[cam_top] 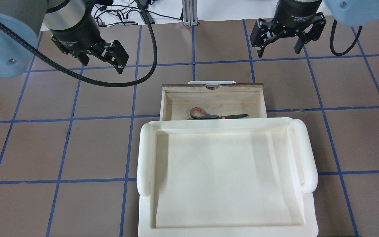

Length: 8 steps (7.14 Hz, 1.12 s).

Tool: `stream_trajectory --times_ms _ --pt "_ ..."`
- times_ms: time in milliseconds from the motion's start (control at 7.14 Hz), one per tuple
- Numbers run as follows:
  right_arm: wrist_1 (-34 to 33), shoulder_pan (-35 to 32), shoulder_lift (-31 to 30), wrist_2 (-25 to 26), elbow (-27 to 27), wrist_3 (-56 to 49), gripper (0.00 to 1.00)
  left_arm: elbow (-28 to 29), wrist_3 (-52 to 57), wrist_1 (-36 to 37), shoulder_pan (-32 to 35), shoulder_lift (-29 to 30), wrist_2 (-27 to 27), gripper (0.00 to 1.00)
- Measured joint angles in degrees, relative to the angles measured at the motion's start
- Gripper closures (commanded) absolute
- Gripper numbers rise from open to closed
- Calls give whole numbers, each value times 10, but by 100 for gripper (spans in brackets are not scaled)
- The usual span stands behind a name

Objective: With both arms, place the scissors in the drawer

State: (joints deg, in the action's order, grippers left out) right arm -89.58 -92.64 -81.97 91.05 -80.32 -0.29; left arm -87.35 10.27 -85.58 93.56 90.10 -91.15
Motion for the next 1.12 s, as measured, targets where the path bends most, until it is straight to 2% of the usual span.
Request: stream_trajectory --times_ms 140,560,1120 --pt "0 0 0 0 0 0 0 4 -27 -7 -19 -9 6 0" --pt "1 0 0 -1 0 -1 0 27 -113 -38 -38 -11 16 0" --pt "0 0 0 -2 0 -1 0 36 -133 -77 -30 -17 17 0"
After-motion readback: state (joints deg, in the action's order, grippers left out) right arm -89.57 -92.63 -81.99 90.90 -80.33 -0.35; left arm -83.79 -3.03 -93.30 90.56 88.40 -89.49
